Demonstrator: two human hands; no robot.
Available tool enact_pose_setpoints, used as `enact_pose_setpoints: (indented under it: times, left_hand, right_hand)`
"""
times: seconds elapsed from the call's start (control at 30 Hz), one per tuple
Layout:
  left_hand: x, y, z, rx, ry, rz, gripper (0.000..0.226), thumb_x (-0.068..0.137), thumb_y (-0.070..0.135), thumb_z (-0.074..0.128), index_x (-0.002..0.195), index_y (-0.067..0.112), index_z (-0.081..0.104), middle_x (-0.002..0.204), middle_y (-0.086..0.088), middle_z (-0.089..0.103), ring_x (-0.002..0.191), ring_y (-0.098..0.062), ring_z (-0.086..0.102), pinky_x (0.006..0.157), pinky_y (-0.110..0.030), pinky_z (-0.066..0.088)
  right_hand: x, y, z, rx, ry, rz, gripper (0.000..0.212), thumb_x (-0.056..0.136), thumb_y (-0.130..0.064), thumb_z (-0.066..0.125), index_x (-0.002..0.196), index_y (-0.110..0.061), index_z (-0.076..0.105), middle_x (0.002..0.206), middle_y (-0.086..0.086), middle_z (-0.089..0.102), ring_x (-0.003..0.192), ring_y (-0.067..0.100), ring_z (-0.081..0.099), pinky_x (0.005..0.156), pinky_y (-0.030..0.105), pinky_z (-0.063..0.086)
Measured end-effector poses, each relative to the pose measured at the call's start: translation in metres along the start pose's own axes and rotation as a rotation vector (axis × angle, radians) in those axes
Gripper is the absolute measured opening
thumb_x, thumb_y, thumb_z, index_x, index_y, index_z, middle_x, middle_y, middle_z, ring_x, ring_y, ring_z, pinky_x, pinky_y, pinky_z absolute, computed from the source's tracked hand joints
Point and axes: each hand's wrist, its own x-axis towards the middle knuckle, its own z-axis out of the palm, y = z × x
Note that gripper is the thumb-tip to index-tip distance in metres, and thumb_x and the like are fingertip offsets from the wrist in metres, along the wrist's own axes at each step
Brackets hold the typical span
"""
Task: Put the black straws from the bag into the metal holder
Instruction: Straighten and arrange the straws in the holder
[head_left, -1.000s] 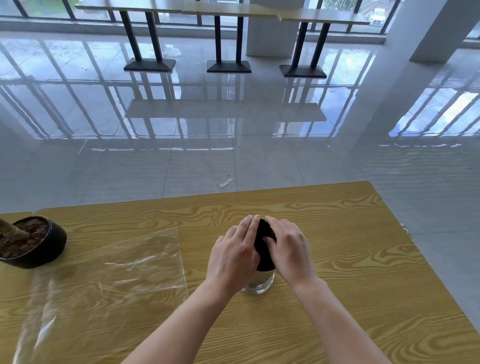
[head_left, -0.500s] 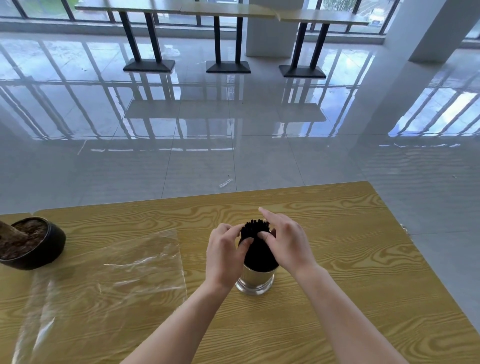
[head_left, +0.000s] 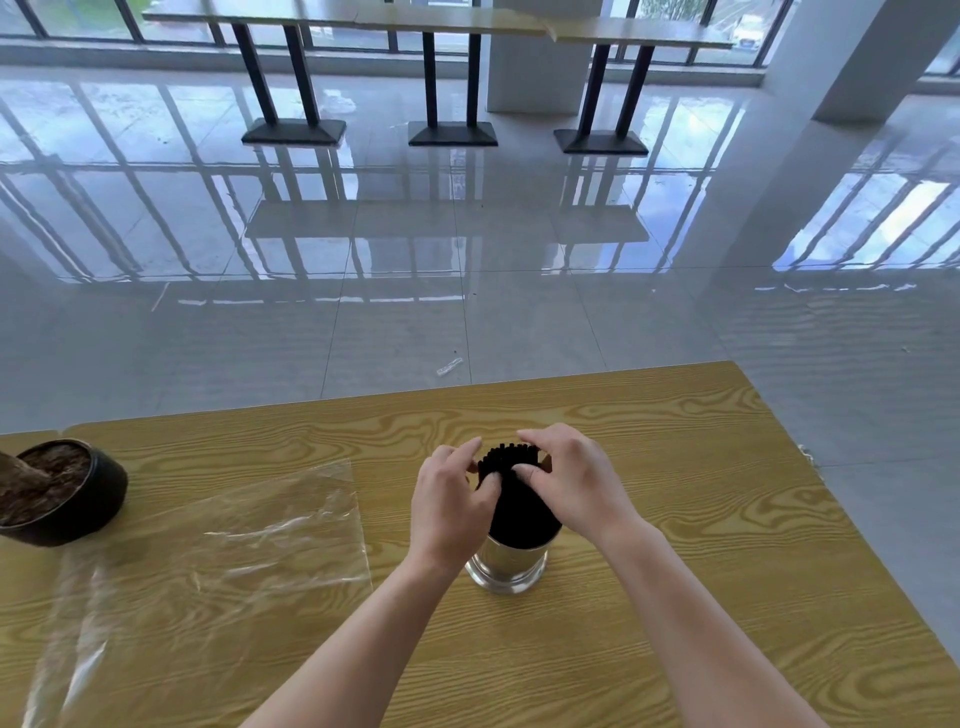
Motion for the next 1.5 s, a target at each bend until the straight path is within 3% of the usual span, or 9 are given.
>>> enact_pose_setpoints:
  times: [0.13,0.23,0.33,0.57,0.67,0.77,0.97,1.5]
  left_hand:
    - [-0.009,-0.002,0.0,0.12,-0.016,0.14,0.069,0.082,0.013,0.061,0.149,0.016,0.041,0.108,0.003,0.057,0.101,-0.016,0.05,0.088,-0.028,0.046]
    - [-0.012,0.0,0.0,0.221,-0.037,0.247,0.068,0.083,0.017,0.057,0.149,0.017,0.041,0.114,0.002,0.059,0.103,-0.018,0.051,0.084,-0.03,0.05]
    - [-0.014,0.002,0.001,0.303,-0.053,0.305,0.063,0.087,0.022,0.055,0.149,0.022,0.042,0.117,0.003,0.059,0.101,-0.019,0.051,0.081,-0.031,0.051]
    - [-0.022,-0.005,0.0,0.253,0.022,0.172,0.075,0.087,0.027,0.059,0.154,0.011,0.029,0.13,-0.001,0.055,0.119,-0.019,0.049,0.096,-0.028,0.045]
    - [-0.031,-0.009,0.003,0.272,0.024,0.085,0.074,0.091,0.039,0.054,0.154,0.011,0.028,0.133,0.0,0.053,0.121,-0.018,0.045,0.099,-0.028,0.042]
    - [-0.036,-0.009,0.008,0.31,-0.018,0.094,0.073,0.093,0.043,0.047,0.154,0.009,0.026,0.14,-0.001,0.047,0.124,-0.019,0.041,0.105,-0.03,0.039]
    - [-0.033,-0.003,0.013,0.332,-0.066,0.11,0.07,0.094,0.036,0.042,0.154,0.007,0.024,0.149,-0.005,0.04,0.133,-0.021,0.035,0.111,-0.031,0.033]
    - [-0.035,-0.003,0.006,0.346,-0.113,0.066,0.072,0.094,0.032,0.04,0.156,0.006,0.017,0.158,-0.008,0.03,0.143,-0.022,0.025,0.119,-0.033,0.025]
  right_hand:
    - [-0.008,0.002,-0.001,0.002,-0.007,-0.045,0.055,0.089,-0.02,0.071,0.142,-0.021,0.055,0.123,-0.001,0.064,0.108,0.016,0.061,0.095,0.031,0.05]
    - [-0.01,0.0,0.0,-0.011,-0.018,-0.093,0.053,0.091,-0.019,0.067,0.143,-0.021,0.054,0.124,-0.004,0.061,0.113,0.014,0.058,0.094,0.026,0.048]
    - [-0.011,-0.003,0.0,-0.024,-0.044,-0.124,0.049,0.093,-0.02,0.064,0.141,-0.021,0.055,0.126,-0.004,0.059,0.118,0.016,0.055,0.099,0.029,0.047]
    - [-0.019,0.006,-0.001,-0.034,0.074,-0.027,0.06,0.09,-0.034,0.072,0.143,-0.015,0.053,0.131,-0.003,0.061,0.113,0.016,0.056,0.097,0.028,0.048]
    - [-0.029,0.012,0.001,-0.189,0.107,0.069,0.066,0.09,-0.053,0.063,0.144,-0.016,0.05,0.14,-0.004,0.053,0.125,0.019,0.041,0.1,0.028,0.041]
    - [-0.036,0.015,0.011,-0.277,-0.01,0.108,0.072,0.094,-0.063,0.047,0.15,-0.02,0.04,0.157,-0.003,0.033,0.139,0.02,0.023,0.114,0.035,0.032]
    - [-0.037,0.012,0.02,-0.207,-0.089,0.119,0.064,0.099,-0.058,0.039,0.153,-0.025,0.033,0.163,-0.003,0.022,0.147,0.018,0.011,0.12,0.039,0.023]
    - [-0.04,0.016,0.02,-0.078,-0.094,0.14,0.066,0.1,-0.052,0.043,0.157,-0.024,0.024,0.162,-0.006,0.027,0.148,0.016,0.013,0.122,0.037,0.022]
